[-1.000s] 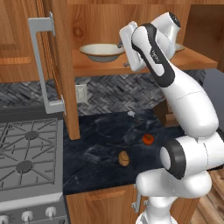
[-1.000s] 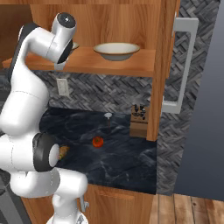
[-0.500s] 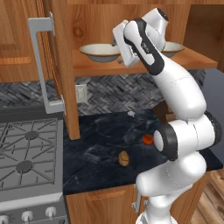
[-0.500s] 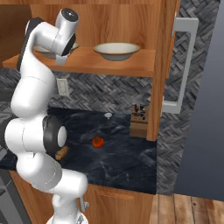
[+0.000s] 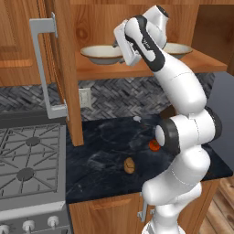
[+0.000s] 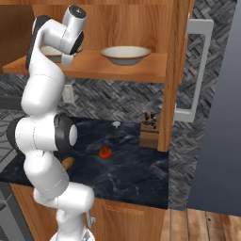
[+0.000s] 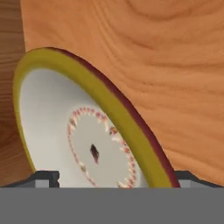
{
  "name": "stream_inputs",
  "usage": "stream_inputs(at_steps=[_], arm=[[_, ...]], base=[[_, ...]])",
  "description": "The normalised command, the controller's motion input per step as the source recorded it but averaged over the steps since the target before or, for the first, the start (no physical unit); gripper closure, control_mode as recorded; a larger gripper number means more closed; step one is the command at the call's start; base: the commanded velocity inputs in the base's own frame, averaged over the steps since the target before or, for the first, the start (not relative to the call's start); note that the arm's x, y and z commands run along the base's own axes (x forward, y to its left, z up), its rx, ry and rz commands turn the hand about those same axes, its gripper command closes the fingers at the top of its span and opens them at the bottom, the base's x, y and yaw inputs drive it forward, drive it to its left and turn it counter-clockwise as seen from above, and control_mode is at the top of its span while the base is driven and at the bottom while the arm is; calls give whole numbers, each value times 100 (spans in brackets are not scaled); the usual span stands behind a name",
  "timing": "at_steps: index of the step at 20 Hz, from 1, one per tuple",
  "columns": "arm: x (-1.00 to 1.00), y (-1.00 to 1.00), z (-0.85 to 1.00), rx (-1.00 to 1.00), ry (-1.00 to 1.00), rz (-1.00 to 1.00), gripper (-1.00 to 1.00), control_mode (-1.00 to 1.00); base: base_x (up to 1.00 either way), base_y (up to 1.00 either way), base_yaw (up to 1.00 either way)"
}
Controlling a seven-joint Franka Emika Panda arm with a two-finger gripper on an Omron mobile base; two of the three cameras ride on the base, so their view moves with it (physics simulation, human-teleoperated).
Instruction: Pick both bowls and place them on the counter. Then place the tomato in one bowl and place the potato in the other bowl.
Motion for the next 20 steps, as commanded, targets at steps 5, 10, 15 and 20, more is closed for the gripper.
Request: stream_inputs(at_steps=[5, 10, 15, 20], arm=[[-1, 4, -9, 0, 6, 0, 100, -100], [-25, 0, -7, 0, 1, 3, 100, -100], [-59, -8, 0, 0, -4, 6, 100, -100], [-73, -20, 0, 3, -9, 6, 100, -100]], base=[[0, 0, 0], [0, 0, 0], [0, 0, 0], [0, 0, 0]])
